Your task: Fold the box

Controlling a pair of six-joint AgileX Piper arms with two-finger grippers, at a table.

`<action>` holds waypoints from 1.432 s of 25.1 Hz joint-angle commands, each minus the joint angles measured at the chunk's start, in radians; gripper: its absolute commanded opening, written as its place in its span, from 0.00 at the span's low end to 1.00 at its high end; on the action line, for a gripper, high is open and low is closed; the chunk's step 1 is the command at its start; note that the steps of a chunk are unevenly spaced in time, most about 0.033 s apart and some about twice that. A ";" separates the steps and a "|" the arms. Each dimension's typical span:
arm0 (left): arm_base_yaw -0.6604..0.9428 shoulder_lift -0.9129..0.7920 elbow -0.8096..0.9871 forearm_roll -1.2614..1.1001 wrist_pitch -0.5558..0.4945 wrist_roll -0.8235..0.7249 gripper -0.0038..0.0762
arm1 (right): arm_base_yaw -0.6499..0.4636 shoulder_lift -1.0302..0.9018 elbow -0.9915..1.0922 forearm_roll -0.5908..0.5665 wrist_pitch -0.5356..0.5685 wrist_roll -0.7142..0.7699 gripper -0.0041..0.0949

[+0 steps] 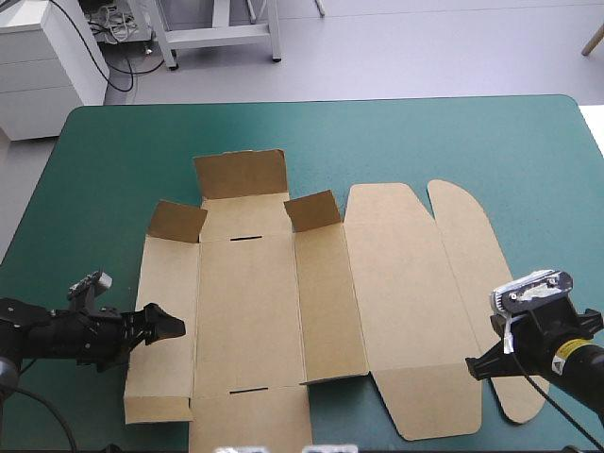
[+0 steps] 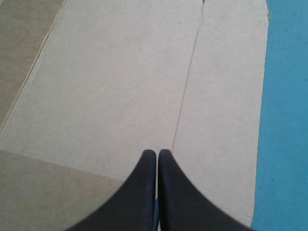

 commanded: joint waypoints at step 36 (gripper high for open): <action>-0.179 -0.009 -0.254 0.173 0.078 -0.116 0.04 | -0.005 0.000 -0.025 0.001 -0.060 -0.003 0.04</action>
